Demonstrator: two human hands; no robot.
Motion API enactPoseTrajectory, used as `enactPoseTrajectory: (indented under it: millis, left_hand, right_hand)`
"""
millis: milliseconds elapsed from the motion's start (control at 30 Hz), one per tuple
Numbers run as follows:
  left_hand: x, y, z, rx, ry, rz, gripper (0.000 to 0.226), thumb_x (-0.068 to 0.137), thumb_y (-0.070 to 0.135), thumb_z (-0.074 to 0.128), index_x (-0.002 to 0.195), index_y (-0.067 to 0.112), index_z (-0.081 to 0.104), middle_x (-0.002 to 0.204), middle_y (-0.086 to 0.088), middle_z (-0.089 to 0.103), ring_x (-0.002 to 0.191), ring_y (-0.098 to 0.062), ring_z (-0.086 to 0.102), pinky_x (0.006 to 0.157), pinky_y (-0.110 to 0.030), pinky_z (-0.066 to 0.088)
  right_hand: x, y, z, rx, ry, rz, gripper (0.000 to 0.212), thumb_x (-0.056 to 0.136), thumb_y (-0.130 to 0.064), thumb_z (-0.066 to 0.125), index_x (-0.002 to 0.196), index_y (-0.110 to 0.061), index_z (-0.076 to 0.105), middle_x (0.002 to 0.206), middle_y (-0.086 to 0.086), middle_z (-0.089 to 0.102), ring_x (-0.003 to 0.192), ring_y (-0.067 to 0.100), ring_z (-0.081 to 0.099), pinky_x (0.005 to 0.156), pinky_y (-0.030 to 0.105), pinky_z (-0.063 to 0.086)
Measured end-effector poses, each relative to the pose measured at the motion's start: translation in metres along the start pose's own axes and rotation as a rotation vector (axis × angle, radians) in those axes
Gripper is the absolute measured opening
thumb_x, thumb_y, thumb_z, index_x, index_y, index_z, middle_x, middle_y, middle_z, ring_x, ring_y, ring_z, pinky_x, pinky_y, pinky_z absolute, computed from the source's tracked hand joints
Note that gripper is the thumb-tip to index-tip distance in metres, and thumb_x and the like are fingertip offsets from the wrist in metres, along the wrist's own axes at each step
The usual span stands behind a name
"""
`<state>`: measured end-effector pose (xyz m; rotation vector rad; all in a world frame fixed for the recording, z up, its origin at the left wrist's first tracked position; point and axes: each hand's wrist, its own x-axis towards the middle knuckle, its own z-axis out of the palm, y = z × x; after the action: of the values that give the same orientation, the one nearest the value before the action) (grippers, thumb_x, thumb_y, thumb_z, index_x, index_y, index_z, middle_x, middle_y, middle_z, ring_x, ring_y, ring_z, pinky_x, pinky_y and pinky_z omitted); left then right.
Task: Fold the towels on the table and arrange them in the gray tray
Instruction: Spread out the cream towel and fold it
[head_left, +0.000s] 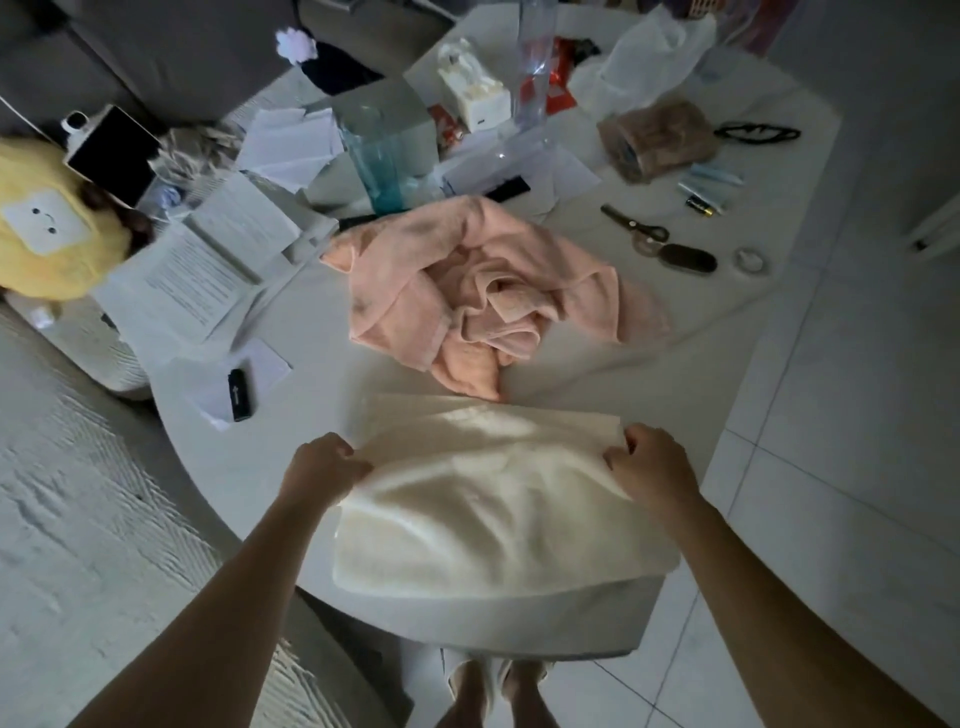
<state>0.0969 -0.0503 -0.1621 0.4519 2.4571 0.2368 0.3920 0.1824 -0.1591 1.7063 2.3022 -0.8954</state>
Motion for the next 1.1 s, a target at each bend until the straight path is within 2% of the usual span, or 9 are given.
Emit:
enactPoseTrajectory:
  millis: [67, 167, 233, 333, 467, 600, 867, 967, 1100]
  left_hand:
    - [-0.002, -0.006, -0.008, -0.05, 0.043, 0.073, 0.019, 0.085, 0.024, 0.074, 0.098, 0.012, 0.068, 0.098, -0.008, 0.066, 0.072, -0.018, 0.058, 0.061, -0.027, 0.041]
    - [-0.014, -0.016, -0.027, -0.154, -0.036, 0.218, 0.009, 0.083, 0.025, 0.072, 0.081, 0.023, 0.064, 0.094, 0.001, 0.069, 0.083, -0.016, 0.063, 0.064, -0.028, 0.042]
    - [-0.029, -0.023, -0.041, -0.435, -0.129, 0.25, 0.009, 0.082, 0.028, 0.067, 0.075, 0.024, 0.063, 0.079, 0.003, 0.069, 0.076, -0.016, 0.065, 0.067, -0.03, 0.048]
    - [-0.029, -0.028, -0.048, -0.87, -0.248, 0.123, 0.014, 0.092, 0.014, 0.058, 0.081, 0.018, 0.065, 0.078, -0.009, 0.068, 0.07, -0.025, 0.063, 0.069, -0.036, 0.05]
    - [0.012, -0.008, -0.028, -0.71, -0.073, 0.071, 0.006, 0.096, 0.019, 0.058, 0.099, 0.013, 0.06, 0.086, -0.011, 0.06, 0.067, -0.023, 0.051, 0.062, -0.032, 0.041]
    - [0.042, 0.018, 0.001, -0.505, 0.1, 0.137, 0.02, 0.096, 0.029, 0.06, 0.104, 0.01, 0.06, 0.091, -0.007, 0.065, 0.075, -0.024, 0.058, 0.064, -0.032, 0.044]
    - [0.058, 0.014, 0.022, -0.225, 0.289, 0.39, 0.016, 0.087, 0.009, 0.062, 0.083, -0.007, 0.066, 0.082, -0.027, 0.064, 0.088, -0.042, 0.059, 0.078, -0.049, 0.049]
    - [0.057, 0.014, 0.018, -0.25, 0.254, 0.389, 0.012, 0.089, 0.018, 0.065, 0.097, 0.011, 0.071, 0.097, -0.009, 0.068, 0.088, -0.021, 0.056, 0.079, -0.034, 0.044]
    - [0.055, 0.016, 0.011, -0.358, 0.059, 0.39, 0.007, 0.087, 0.035, 0.064, 0.087, 0.031, 0.069, 0.083, 0.01, 0.072, 0.082, -0.012, 0.064, 0.069, -0.028, 0.046]
  right_hand:
    - [-0.016, 0.001, -0.004, -0.046, 0.105, -0.096, 0.029, 0.078, -0.021, 0.061, 0.062, -0.02, 0.037, 0.072, 0.002, 0.05, 0.073, 0.03, 0.054, 0.062, 0.032, 0.035]
    - [-0.052, 0.006, -0.014, 0.072, 0.071, -0.264, 0.019, 0.081, -0.018, 0.061, 0.073, -0.024, 0.045, 0.072, -0.008, 0.05, 0.069, 0.015, 0.056, 0.058, 0.026, 0.038]
    - [-0.078, 0.013, -0.022, 0.209, -0.058, -0.247, 0.009, 0.081, -0.022, 0.059, 0.077, -0.025, 0.051, 0.07, -0.009, 0.057, 0.065, 0.005, 0.06, 0.051, 0.014, 0.04]
    - [-0.093, 0.02, -0.03, 0.382, -0.075, -0.159, 0.013, 0.075, -0.031, 0.054, 0.086, -0.026, 0.059, 0.072, -0.005, 0.064, 0.064, 0.008, 0.062, 0.047, 0.014, 0.042]
    - [-0.058, 0.016, -0.021, 0.373, 0.037, 0.039, 0.003, 0.084, -0.02, 0.054, 0.084, -0.023, 0.054, 0.079, 0.0, 0.061, 0.071, 0.016, 0.06, 0.051, 0.028, 0.043]
    - [-0.026, 0.016, 0.009, 0.319, -0.066, 0.306, 0.011, 0.08, -0.011, 0.055, 0.089, -0.006, 0.057, 0.088, 0.009, 0.062, 0.076, 0.026, 0.058, 0.062, 0.032, 0.043]
    - [-0.02, 0.015, 0.021, 0.221, -0.001, 0.285, 0.042, 0.088, -0.042, 0.054, 0.113, -0.008, 0.058, 0.108, 0.012, 0.062, 0.101, 0.033, 0.06, 0.081, 0.038, 0.047]
    - [-0.007, 0.006, 0.015, 0.274, 0.099, 0.244, 0.03, 0.093, -0.031, 0.053, 0.098, -0.002, 0.06, 0.098, 0.019, 0.063, 0.093, 0.035, 0.061, 0.074, 0.037, 0.045]
    - [-0.005, 0.002, 0.024, 0.37, 0.147, 0.286, 0.021, 0.086, -0.019, 0.055, 0.073, -0.003, 0.052, 0.071, 0.009, 0.052, 0.068, 0.026, 0.05, 0.058, 0.034, 0.035]
